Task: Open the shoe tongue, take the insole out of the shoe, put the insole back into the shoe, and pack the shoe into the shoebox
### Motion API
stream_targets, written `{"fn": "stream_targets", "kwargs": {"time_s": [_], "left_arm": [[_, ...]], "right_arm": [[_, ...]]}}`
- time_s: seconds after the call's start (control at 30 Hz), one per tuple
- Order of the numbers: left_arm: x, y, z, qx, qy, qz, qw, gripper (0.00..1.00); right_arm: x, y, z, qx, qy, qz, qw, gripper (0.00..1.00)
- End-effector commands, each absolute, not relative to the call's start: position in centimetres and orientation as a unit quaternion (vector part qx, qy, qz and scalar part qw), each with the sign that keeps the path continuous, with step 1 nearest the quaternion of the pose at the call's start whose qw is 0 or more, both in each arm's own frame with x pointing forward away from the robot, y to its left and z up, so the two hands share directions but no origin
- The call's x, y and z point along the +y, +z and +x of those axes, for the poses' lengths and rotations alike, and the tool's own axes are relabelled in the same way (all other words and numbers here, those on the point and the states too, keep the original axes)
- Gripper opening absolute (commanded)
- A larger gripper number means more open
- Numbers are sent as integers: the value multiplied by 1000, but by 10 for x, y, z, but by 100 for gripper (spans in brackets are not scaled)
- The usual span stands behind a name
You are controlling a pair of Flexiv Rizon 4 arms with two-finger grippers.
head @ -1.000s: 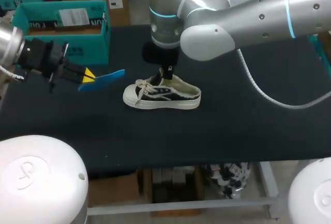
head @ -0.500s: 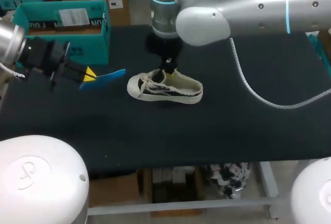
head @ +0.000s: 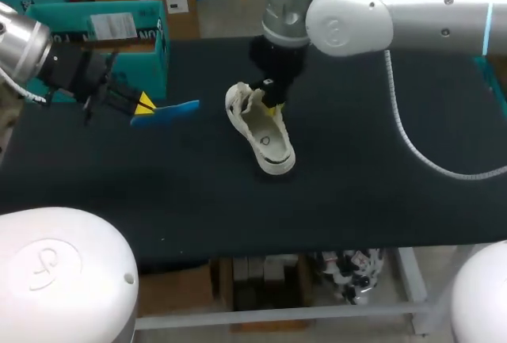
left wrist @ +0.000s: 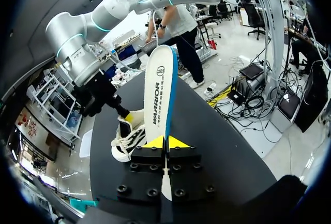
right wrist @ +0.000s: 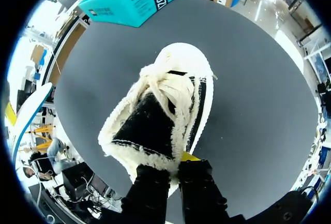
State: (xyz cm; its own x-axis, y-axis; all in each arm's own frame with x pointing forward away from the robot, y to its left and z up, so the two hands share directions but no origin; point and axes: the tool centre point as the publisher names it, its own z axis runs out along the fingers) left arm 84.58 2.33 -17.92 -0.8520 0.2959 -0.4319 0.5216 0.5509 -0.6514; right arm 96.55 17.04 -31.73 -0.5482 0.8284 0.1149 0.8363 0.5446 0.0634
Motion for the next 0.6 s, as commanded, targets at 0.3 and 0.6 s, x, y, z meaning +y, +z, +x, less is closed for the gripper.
{"fn": "stream_targets", "kwargs": {"time_s": [0.3, 0.6], "left_arm": [[19, -182, 863, 859, -418, 274, 107, 0], [14, -188, 865, 854, -421, 291, 97, 0]], "right_arm": [[174, -318, 928, -810, -100, -577, 31, 0], [181, -340, 930, -811, -109, -572, 58, 0]]}}
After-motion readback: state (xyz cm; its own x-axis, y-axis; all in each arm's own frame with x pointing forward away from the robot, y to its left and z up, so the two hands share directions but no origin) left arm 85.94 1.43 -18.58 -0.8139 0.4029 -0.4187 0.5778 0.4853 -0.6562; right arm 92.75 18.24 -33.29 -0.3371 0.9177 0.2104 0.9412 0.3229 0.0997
